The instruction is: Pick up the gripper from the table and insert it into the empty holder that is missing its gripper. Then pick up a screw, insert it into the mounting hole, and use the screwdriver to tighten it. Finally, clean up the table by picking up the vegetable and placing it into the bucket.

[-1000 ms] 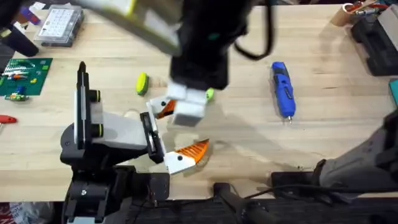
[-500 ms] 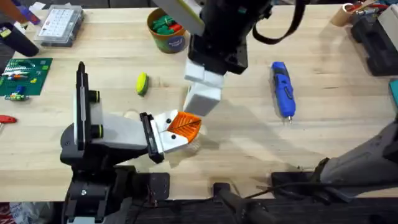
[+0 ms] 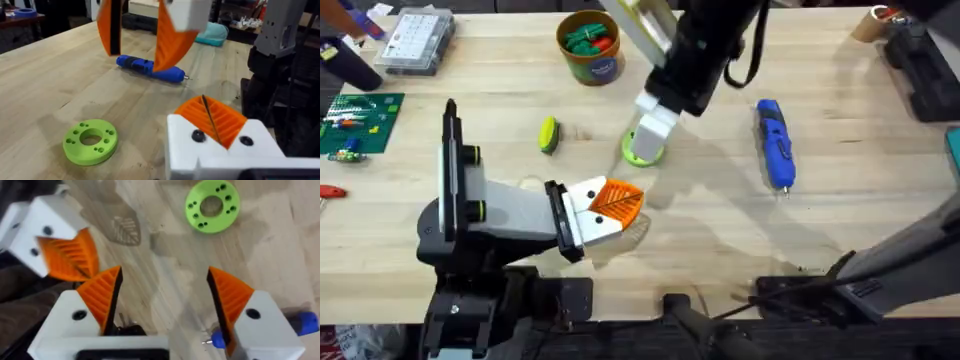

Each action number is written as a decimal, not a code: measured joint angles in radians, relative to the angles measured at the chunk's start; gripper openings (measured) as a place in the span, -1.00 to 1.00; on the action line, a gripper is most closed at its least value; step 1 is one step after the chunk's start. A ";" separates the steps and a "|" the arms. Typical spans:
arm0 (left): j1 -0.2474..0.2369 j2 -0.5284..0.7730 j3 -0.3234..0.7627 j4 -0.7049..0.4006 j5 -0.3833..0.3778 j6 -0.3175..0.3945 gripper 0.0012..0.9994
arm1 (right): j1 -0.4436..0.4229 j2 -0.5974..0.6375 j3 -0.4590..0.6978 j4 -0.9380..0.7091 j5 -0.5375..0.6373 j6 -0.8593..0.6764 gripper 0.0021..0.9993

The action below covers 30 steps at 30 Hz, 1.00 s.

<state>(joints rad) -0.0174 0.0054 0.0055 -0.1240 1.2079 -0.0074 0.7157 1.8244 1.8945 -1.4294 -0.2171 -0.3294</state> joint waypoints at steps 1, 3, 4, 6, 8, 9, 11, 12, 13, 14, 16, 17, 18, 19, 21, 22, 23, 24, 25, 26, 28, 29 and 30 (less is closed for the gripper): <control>0.000 0.000 0.000 0.000 0.000 0.000 -0.99 | -0.007 0.000 -0.028 0.015 0.003 0.021 1.00; 0.000 0.000 0.000 0.000 0.000 0.000 -0.99 | -0.017 0.002 -0.067 0.026 0.014 0.055 1.00; 0.000 0.000 0.000 0.000 0.000 0.000 -0.99 | -0.021 0.002 -0.076 0.025 0.023 0.069 1.00; 0.000 0.000 0.000 0.000 0.000 0.000 -0.99 | -0.030 0.002 -0.084 0.021 0.046 0.093 1.00; 0.000 0.000 0.000 0.000 0.000 0.000 -0.99 | -0.043 0.001 -0.084 0.021 0.067 0.105 1.00; 0.000 0.000 0.000 0.000 0.000 0.000 -0.99 | -0.053 0.000 -0.084 0.021 0.074 0.111 1.00; 0.000 0.000 0.000 0.000 0.000 0.000 -0.99 | -0.081 -0.005 -0.085 0.013 0.086 0.119 1.00; 0.000 0.000 0.000 0.000 0.000 0.000 -0.99 | -0.099 -0.010 -0.085 0.004 0.091 0.121 1.00; 0.000 0.000 0.000 0.000 0.000 0.000 -0.99 | -0.119 -0.018 -0.086 -0.005 0.095 0.123 1.00; 0.000 0.000 0.000 0.000 0.000 0.000 -0.99 | -0.141 -0.027 -0.086 -0.015 0.097 0.124 1.00; 0.000 0.000 0.000 0.000 0.000 0.000 -0.99 | -0.187 -0.054 -0.087 -0.027 0.103 0.128 1.00; 0.000 0.000 0.000 0.000 0.000 0.000 -0.99 | -0.212 -0.072 -0.087 -0.029 0.105 0.132 1.00; 0.000 0.000 0.000 0.000 0.000 0.000 -0.99 | -0.234 -0.089 -0.088 -0.030 0.107 0.135 1.00; 0.000 0.000 0.000 0.000 0.000 0.000 -0.99 | -0.258 -0.109 -0.089 -0.029 0.108 0.139 1.00; 0.000 0.000 0.000 0.000 0.000 0.000 -0.99 | -0.311 -0.156 -0.099 -0.025 0.109 0.143 1.00; 0.000 0.000 0.000 0.000 0.000 0.000 -0.99 | -0.340 -0.180 -0.112 -0.019 0.110 0.145 1.00; 0.000 0.000 0.000 0.000 0.000 0.000 -0.99 | -0.371 -0.206 -0.134 -0.008 0.110 0.147 1.00; 0.000 0.000 0.000 0.000 0.000 0.000 -0.99 | -0.405 -0.233 -0.161 0.003 0.110 0.151 1.00; 0.000 0.000 0.000 0.000 0.000 0.000 -0.99 | -0.439 -0.253 -0.188 0.011 0.113 0.153 1.00; 0.000 0.000 0.000 0.000 0.000 0.000 -0.99 | -0.473 -0.272 -0.220 0.028 0.113 0.155 1.00; 0.000 0.000 0.000 0.000 0.000 0.000 -0.99 | -0.546 -0.300 -0.290 0.057 0.115 0.160 1.00; 0.000 0.000 0.000 0.000 0.000 0.000 -0.99 | -0.582 -0.307 -0.321 0.066 0.116 0.162 1.00; 0.000 0.000 0.000 0.000 0.000 0.000 -0.99 | -0.615 -0.310 -0.349 0.072 0.117 0.164 1.00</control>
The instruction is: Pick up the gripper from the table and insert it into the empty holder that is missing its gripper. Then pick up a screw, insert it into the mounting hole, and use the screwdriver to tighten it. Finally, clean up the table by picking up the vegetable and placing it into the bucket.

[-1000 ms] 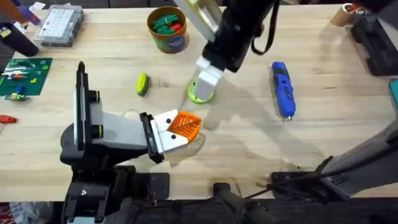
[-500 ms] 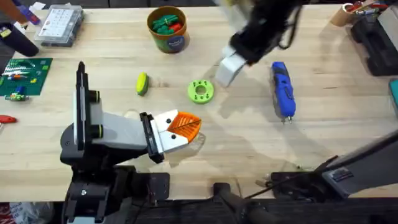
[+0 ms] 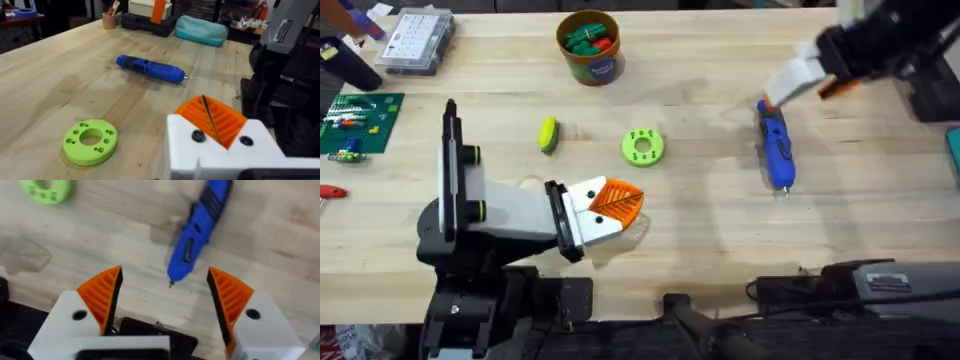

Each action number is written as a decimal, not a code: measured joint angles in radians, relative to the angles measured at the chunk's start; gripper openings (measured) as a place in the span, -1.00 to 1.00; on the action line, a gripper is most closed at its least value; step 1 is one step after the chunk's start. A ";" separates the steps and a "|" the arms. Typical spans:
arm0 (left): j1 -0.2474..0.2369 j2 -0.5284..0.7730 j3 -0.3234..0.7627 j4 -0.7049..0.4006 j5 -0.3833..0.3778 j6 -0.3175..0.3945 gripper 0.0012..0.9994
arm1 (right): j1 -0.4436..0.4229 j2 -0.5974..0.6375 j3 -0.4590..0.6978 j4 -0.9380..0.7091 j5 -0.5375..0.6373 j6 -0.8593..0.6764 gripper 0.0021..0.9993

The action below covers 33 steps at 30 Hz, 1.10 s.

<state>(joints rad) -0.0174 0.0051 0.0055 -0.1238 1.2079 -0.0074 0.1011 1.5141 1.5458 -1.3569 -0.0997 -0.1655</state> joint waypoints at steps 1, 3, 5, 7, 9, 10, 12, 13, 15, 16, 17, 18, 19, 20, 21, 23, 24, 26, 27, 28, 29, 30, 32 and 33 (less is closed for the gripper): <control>0.000 0.000 0.000 0.000 0.000 0.000 -0.99 | -0.030 0.000 -0.023 0.004 0.001 0.002 1.00; 0.000 0.000 0.000 0.000 0.000 0.000 -0.99 | -0.079 0.000 -0.064 0.030 0.002 0.004 1.00; 0.000 0.000 0.000 0.000 0.000 0.000 -0.99 | -0.115 0.001 -0.099 0.072 0.002 0.005 1.00; 0.000 0.000 0.000 0.000 0.000 0.000 -0.99 | -0.149 0.006 -0.140 0.121 -0.003 0.005 1.00; 0.000 0.000 0.000 0.000 0.000 0.000 -0.99 | -0.176 0.023 -0.174 0.153 -0.013 0.005 1.00; 0.000 0.000 0.000 0.000 0.000 0.000 -0.99 | -0.183 0.036 -0.186 0.168 -0.017 0.006 1.00; 0.000 0.000 0.000 0.000 0.000 0.000 -0.99 | -0.187 0.068 -0.201 0.192 -0.023 0.004 1.00; 0.000 0.000 0.000 0.000 0.000 0.000 -0.99 | -0.187 0.085 -0.204 0.201 -0.025 0.004 1.00; 0.000 0.000 0.000 0.000 0.000 0.000 -0.99 | -0.187 0.119 -0.206 0.219 -0.029 0.001 1.00; 0.000 0.000 0.000 0.000 0.000 0.000 -0.99 | -0.186 0.135 -0.206 0.228 -0.029 0.001 1.00; 0.000 0.000 0.000 0.000 0.000 0.000 -0.99 | -0.186 0.149 -0.206 0.234 -0.029 0.001 1.00; 0.000 0.000 0.000 0.000 0.000 0.000 -0.99 | -0.186 0.162 -0.206 0.239 -0.029 0.001 1.00; 0.000 0.000 0.000 0.000 0.000 0.000 -0.99 | -0.186 0.176 -0.206 0.244 -0.029 0.001 1.00; 0.000 0.000 0.000 0.000 0.000 0.000 -0.99 | -0.186 0.187 -0.206 0.248 -0.029 0.001 1.00; 0.000 0.000 0.000 0.000 0.000 0.000 -0.99 | -0.186 0.199 -0.206 0.252 -0.029 0.001 1.00; 0.000 0.000 0.000 0.000 0.000 0.000 -0.99 | -0.183 0.216 -0.206 0.262 -0.028 0.003 1.00; 0.000 0.000 0.000 0.000 0.000 0.000 -0.99 | -0.181 0.223 -0.207 0.270 -0.028 0.007 1.00; 0.000 0.000 0.000 0.000 0.000 0.000 -0.99 | -0.173 0.229 -0.209 0.292 -0.026 0.019 1.00; 0.000 0.000 0.000 0.000 0.000 0.000 -0.99 | -0.166 0.229 -0.212 0.307 -0.019 0.030 1.00; 0.000 0.000 0.000 0.000 0.000 0.000 -0.99 | -0.156 0.229 -0.217 0.326 -0.007 0.043 1.00; 0.000 0.000 0.000 0.000 0.000 0.000 -0.99 | -0.145 0.229 -0.222 0.341 0.003 0.055 1.00; 0.000 0.000 0.000 0.000 0.000 0.000 -0.99 | -0.131 0.229 -0.227 0.351 0.015 0.067 1.00; 0.000 0.000 0.000 0.000 0.000 0.000 -0.99 | -0.111 0.229 -0.236 0.374 0.033 0.086 1.00; 0.000 0.000 0.000 0.000 0.000 0.000 -0.99 | -0.101 0.229 -0.241 0.388 0.039 0.092 1.00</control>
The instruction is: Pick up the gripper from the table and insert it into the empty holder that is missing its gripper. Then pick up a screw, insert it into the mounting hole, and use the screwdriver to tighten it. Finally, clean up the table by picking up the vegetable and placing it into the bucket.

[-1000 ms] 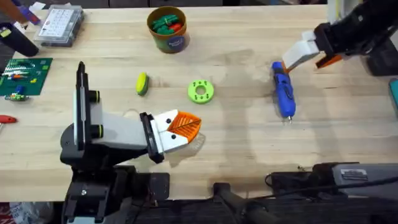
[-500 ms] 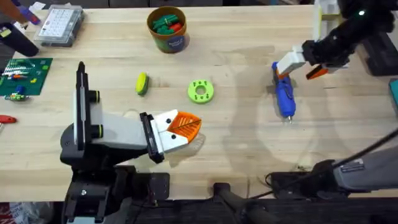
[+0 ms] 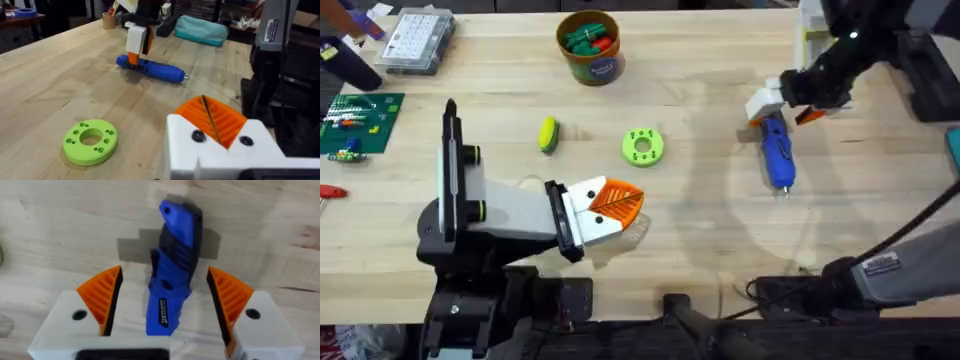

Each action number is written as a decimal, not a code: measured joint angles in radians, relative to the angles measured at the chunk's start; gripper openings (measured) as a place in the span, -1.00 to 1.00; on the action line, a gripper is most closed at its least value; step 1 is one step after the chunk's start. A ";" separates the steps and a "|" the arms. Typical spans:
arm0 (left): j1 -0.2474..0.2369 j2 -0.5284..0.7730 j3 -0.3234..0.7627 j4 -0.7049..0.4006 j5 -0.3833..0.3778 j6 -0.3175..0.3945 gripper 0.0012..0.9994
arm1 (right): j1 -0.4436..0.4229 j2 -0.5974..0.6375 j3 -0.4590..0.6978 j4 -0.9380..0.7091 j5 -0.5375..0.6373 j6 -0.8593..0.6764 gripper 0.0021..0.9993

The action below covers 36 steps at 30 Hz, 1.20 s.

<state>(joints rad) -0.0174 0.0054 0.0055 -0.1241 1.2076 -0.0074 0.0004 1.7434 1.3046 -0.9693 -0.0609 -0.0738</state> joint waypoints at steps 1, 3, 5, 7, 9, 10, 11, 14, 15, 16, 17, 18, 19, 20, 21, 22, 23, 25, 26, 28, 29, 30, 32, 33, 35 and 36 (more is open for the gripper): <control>0.000 0.000 0.000 0.000 0.000 0.000 -0.99 | 0.009 0.001 -0.003 0.011 0.007 0.004 1.00; 0.000 0.000 0.000 0.000 0.000 0.000 -0.99 | 0.019 0.004 -0.006 0.020 0.013 0.013 1.00; 0.000 0.000 0.000 0.000 0.000 0.000 -0.99 | 0.017 0.012 -0.006 0.022 0.018 0.019 1.00; 0.000 0.000 0.000 0.000 0.000 0.000 -0.99 | 0.012 0.025 -0.006 0.020 0.021 0.023 1.00; 0.000 0.000 0.000 0.000 0.000 0.000 -0.99 | 0.008 0.043 -0.008 0.020 0.023 0.024 1.00; 0.000 0.000 0.000 0.000 0.000 0.000 -0.99 | 0.006 0.052 -0.010 0.021 0.024 0.026 1.00; 0.000 0.000 0.000 0.000 0.000 0.000 -0.99 | 0.005 0.059 -0.015 0.024 0.024 0.026 1.00; 0.000 0.000 0.000 0.000 0.000 0.000 -0.99 | 0.005 0.071 -0.035 0.042 0.028 0.026 1.00; 0.000 0.000 0.000 0.000 0.000 0.000 -0.99 | 0.005 0.073 -0.043 0.050 0.030 0.026 1.00; 0.000 0.000 0.000 0.000 0.000 0.000 -0.99 | 0.005 0.075 -0.051 0.059 0.031 0.026 1.00; 0.000 0.000 0.000 0.000 0.000 0.000 -0.99 | 0.005 0.075 -0.060 0.070 0.031 0.026 1.00; 0.000 0.000 0.000 0.000 0.000 0.000 -0.99 | 0.005 0.076 -0.068 0.081 0.031 0.026 1.00; 0.000 0.000 0.000 0.000 0.000 0.000 -0.99 | 0.005 0.076 -0.073 0.083 0.033 0.026 1.00; 0.000 0.000 0.000 0.000 0.000 0.000 -0.99 | 0.005 0.075 -0.076 0.084 0.034 0.026 1.00; 0.000 0.000 0.000 0.000 0.000 0.000 -0.99 | 0.005 0.076 -0.076 0.086 0.035 0.026 1.00; 0.000 0.000 0.000 0.000 0.000 0.000 -0.99 | 0.005 0.075 -0.077 0.087 0.036 0.026 1.00; 0.000 0.000 0.000 0.000 0.000 0.000 -0.99 | 0.005 0.075 -0.077 0.087 0.037 0.026 1.00; 0.000 0.000 0.000 0.000 0.000 0.000 -0.99 | 0.005 0.076 -0.077 0.087 0.037 0.026 1.00; 0.000 0.000 0.000 0.000 0.000 0.000 -0.99 | 0.005 0.075 -0.077 0.087 0.038 0.026 1.00; 0.000 0.000 0.000 0.000 0.000 0.000 -0.99 | 0.005 0.076 -0.077 0.087 0.037 0.026 1.00; 0.000 0.000 0.000 0.000 0.000 0.000 -0.99 | 0.005 0.077 -0.077 0.088 0.038 0.027 1.00; 0.000 0.000 0.000 0.000 0.000 0.000 -0.99 | 0.005 0.079 -0.077 0.089 0.040 0.027 1.00; 0.000 0.000 0.000 0.000 0.000 0.000 -0.99 | 0.005 0.084 -0.077 0.089 0.046 0.028 1.00; 0.000 0.000 0.000 0.000 0.000 0.000 -0.99 | 0.005 0.085 -0.077 0.090 0.049 0.029 1.00; 0.000 0.000 0.000 0.000 0.000 0.000 -0.99 | 0.005 0.086 -0.077 0.089 0.056 0.030 0.87; 0.000 0.000 0.000 0.000 0.000 0.000 -0.99 | 0.005 0.087 -0.077 0.091 0.063 0.027 0.74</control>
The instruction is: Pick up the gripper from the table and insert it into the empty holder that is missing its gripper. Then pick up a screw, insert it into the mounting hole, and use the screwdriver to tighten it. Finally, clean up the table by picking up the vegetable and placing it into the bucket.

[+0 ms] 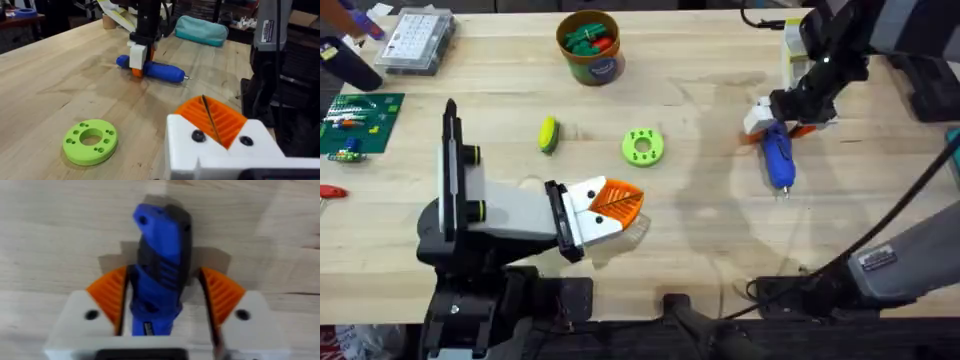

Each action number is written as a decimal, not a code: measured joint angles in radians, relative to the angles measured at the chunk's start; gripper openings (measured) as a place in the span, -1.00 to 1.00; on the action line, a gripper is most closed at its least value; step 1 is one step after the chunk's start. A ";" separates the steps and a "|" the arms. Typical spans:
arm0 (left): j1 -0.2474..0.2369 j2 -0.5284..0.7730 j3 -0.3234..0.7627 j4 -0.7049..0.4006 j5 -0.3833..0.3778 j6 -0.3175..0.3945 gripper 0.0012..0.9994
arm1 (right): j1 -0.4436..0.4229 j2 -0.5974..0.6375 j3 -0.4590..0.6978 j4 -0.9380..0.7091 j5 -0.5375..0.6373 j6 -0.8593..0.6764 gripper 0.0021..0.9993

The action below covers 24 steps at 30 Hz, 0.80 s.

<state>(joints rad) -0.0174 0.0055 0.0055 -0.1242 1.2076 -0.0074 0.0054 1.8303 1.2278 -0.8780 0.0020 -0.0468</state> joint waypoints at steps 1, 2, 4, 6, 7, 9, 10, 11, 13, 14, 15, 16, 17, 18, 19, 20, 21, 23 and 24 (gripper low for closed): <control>0.000 0.000 0.000 0.000 0.000 0.000 -0.99 | -0.002 0.002 0.000 0.003 0.011 0.005 0.51; 0.000 0.000 0.000 0.000 0.000 0.000 -0.99 | -0.006 0.003 0.000 0.005 0.017 0.003 0.31; 0.000 0.000 0.000 0.000 0.000 0.000 -0.99 | -0.010 0.004 0.002 0.009 0.028 0.007 -0.22; 0.000 0.000 0.000 0.000 0.000 0.000 -0.99 | -0.012 0.007 0.002 0.017 0.037 0.008 -0.82; 0.000 0.000 0.000 0.000 0.000 0.000 -0.99 | -0.013 0.012 0.002 0.023 0.038 0.010 -0.94; 0.000 0.000 0.000 0.000 0.000 0.000 -0.99 | -0.013 0.014 0.003 0.024 0.039 0.010 -0.96; 0.000 0.000 0.000 0.000 0.000 0.000 -0.99 | -0.013 0.014 0.003 0.024 0.039 0.010 -0.96; 0.000 0.000 0.000 0.000 0.000 0.000 -0.99 | -0.013 0.014 0.003 0.024 0.039 0.011 -0.96; 0.000 0.000 0.000 0.000 0.000 0.000 -0.99 | -0.013 0.014 0.003 0.024 0.039 0.010 -0.96; 0.000 0.000 0.000 0.000 0.000 0.000 -0.99 | -0.013 0.014 0.003 0.024 0.039 0.010 -0.96; 0.000 0.000 0.000 0.000 0.000 0.000 -0.99 | -0.013 0.014 0.003 0.024 0.039 0.010 -0.96; 0.000 0.000 0.000 0.000 0.000 0.000 -0.99 | -0.013 0.013 0.003 0.024 0.039 0.010 -0.96; 0.000 0.000 0.000 0.000 0.000 0.000 -0.99 | -0.013 0.013 0.003 0.024 0.039 0.010 -0.96; 0.000 0.000 0.000 0.000 0.000 0.000 -0.99 | -0.013 0.013 0.003 0.024 0.039 0.010 -0.96; 0.000 0.000 0.000 0.000 0.000 0.000 -0.99 | -0.013 0.011 0.003 0.025 0.038 0.010 -0.96; 0.000 0.000 0.000 0.000 0.000 0.000 -0.99 | -0.013 0.009 0.002 0.026 0.037 0.010 -0.96; 0.000 0.000 0.000 0.000 0.000 0.000 -0.99 | -0.013 0.007 0.001 0.027 0.033 0.010 -0.96; 0.000 0.000 0.000 0.000 0.000 0.000 -0.99 | -0.011 -0.002 -0.002 0.033 0.018 0.010 -0.96; 0.000 0.000 0.000 0.000 0.000 0.000 -0.99 | -0.009 -0.009 -0.003 0.034 0.010 0.010 -0.96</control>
<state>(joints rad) -0.0174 0.0055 0.0055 -0.1242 1.2076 -0.0074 -0.0040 1.8214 1.2243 -0.8440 0.0124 -0.0368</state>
